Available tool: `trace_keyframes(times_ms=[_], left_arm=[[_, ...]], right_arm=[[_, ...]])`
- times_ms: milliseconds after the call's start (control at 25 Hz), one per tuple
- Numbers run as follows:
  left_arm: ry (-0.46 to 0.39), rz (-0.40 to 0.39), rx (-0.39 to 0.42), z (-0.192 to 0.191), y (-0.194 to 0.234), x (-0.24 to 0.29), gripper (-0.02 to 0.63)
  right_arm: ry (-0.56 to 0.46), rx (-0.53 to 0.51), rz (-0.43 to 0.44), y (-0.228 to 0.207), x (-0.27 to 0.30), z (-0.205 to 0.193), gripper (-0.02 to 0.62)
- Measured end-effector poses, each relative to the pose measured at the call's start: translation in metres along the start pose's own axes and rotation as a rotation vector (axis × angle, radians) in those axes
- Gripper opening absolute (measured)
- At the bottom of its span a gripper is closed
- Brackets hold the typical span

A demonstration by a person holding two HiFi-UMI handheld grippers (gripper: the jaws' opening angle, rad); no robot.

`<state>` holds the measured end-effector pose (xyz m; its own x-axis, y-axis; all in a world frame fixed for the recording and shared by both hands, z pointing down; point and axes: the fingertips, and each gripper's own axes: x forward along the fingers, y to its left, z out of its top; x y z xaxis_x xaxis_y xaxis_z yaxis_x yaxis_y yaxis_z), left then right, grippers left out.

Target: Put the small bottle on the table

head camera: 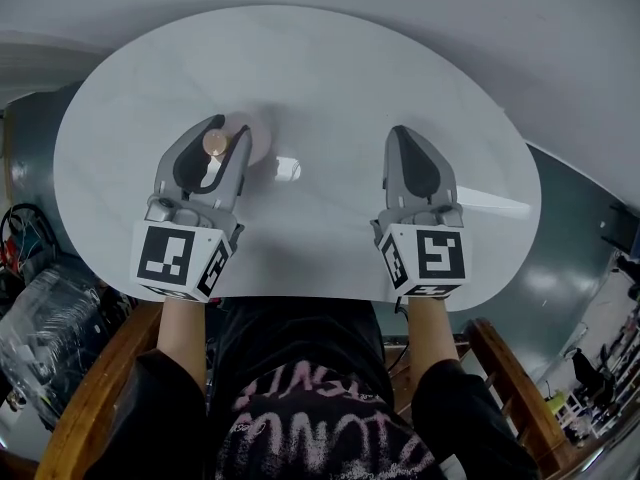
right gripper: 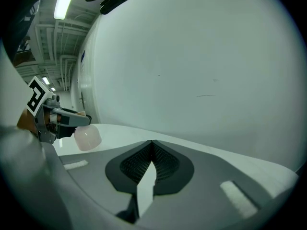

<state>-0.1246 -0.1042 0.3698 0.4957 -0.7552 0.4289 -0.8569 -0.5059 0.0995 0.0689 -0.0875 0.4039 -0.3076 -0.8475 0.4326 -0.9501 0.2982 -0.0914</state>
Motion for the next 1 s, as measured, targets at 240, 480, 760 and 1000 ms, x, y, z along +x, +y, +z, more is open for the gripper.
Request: trace_keyframes(times_ms=[240,480,760,1000], left_arm=[[0.007,0.002,-0.002,-0.003,0.003,0.008,0.129],[0.015,0.004,-0.003,-0.008,0.003,0.017,0.129],[0.013,0.010,-0.010,-0.018,0.006,0.030,0.129],[0.020,0.013,-0.014,-0.024,0.010,0.037,0.129]], right_arm=[[0.006,0.011,0.003,0.000,0.008,-0.002,0.011],[0.014,0.024,0.006,-0.002,0.014,-0.008,0.011],[0.017,0.055,0.002,-0.007,0.023,-0.014,0.011],[0.027,0.062,0.006,-0.009,0.031,-0.021,0.011]])
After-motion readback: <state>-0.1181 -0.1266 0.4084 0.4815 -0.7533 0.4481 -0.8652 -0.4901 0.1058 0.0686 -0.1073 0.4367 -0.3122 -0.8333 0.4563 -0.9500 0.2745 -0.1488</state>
